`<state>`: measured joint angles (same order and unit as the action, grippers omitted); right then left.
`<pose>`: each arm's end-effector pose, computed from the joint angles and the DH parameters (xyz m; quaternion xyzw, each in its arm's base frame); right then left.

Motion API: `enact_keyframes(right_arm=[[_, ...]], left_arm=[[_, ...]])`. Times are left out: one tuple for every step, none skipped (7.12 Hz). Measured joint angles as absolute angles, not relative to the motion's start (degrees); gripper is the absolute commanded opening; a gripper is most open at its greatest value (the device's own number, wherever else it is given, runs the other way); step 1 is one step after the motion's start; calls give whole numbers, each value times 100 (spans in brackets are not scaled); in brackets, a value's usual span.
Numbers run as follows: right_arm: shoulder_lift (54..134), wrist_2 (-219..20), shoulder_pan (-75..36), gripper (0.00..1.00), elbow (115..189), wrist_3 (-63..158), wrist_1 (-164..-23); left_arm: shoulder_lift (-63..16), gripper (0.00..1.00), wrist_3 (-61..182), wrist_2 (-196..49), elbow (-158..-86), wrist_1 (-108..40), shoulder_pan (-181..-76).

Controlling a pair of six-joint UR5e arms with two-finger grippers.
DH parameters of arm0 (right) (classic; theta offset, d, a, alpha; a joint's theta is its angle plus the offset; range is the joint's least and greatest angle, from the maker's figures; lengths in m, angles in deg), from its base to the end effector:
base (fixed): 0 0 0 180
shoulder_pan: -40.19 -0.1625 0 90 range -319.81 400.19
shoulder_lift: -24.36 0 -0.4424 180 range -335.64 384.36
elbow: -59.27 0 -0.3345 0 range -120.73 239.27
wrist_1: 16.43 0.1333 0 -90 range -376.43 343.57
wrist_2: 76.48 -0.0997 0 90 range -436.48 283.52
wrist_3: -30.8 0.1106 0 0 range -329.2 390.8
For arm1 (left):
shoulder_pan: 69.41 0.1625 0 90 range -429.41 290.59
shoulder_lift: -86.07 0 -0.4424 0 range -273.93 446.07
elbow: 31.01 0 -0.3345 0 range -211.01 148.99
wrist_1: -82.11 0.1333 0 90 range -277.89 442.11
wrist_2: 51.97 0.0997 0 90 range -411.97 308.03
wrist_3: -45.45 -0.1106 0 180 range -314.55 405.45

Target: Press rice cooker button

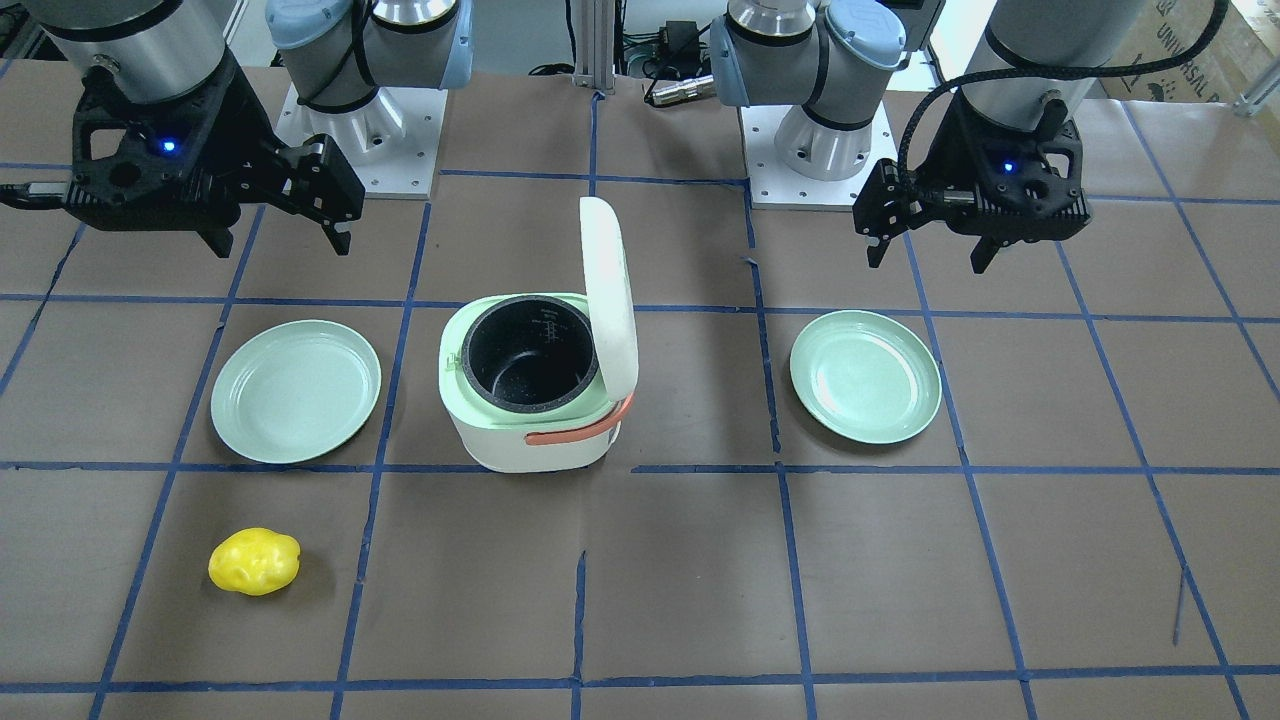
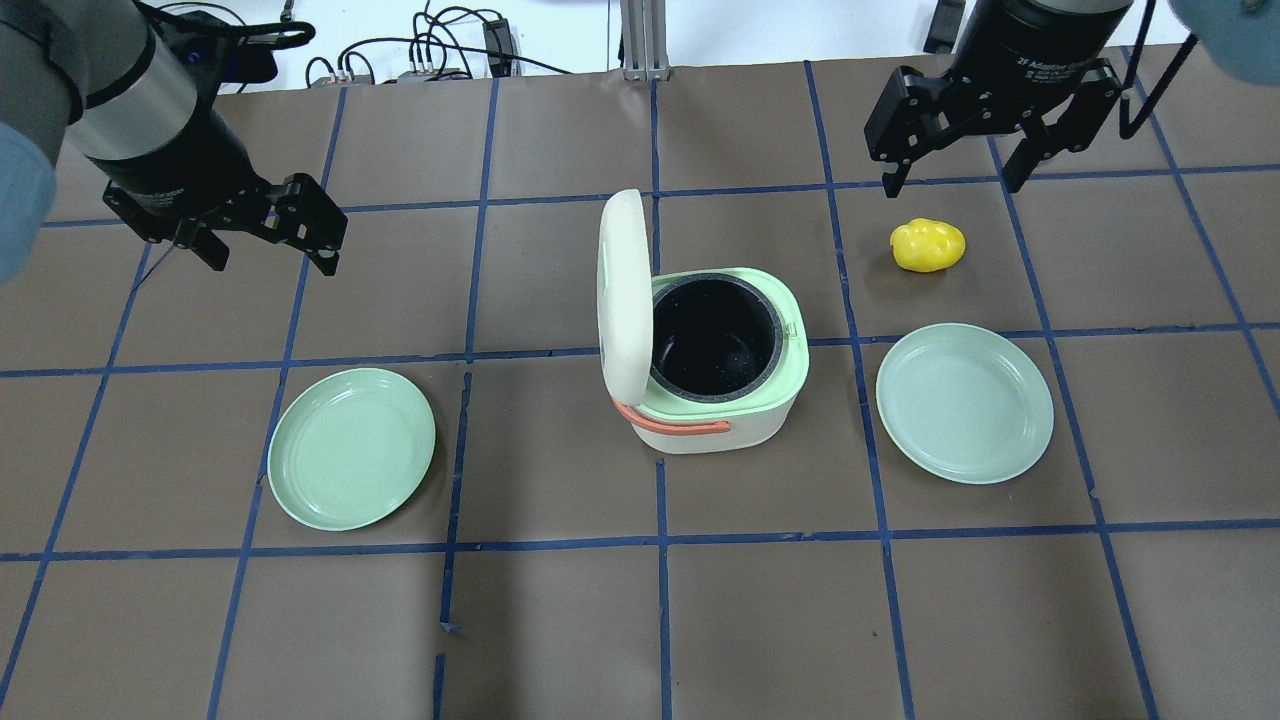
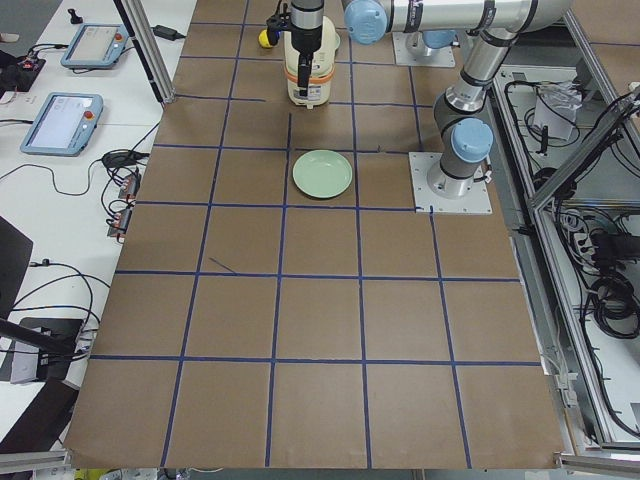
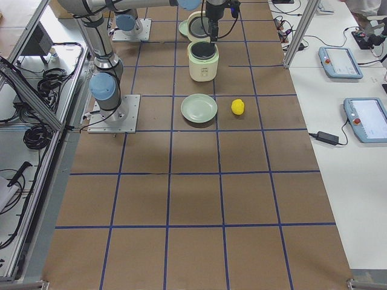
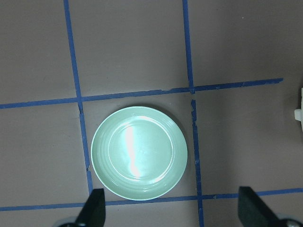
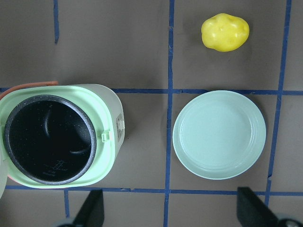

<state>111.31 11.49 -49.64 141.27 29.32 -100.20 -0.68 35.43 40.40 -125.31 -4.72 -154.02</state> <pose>0.1359 -0.4544 0.5204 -0.0112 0.9997 0.0109 0.0179 -0.0894 -0.4233 0.4913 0.0400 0.9988 -0.0156 0.0230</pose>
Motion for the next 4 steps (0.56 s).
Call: enact_keyframes(right_arm=[[11144, 1149, -4964, 100, 14143, 2936, -10017], [11159, 1149, -4964, 100, 14165, 2938, -10015], [11164, 1149, -4964, 100, 14175, 2939, -10017], [11168, 1148, -4964, 100, 14183, 2939, -10019]], left_arm=[[-68, 100, 3543, 4040, -12531, -473, -15404], [-68, 100, 3543, 4040, -12531, -472, -15403], [-68, 100, 3543, 4040, -12531, -472, -15402], [-68, 100, 3543, 4040, -12531, -473, -15401]])
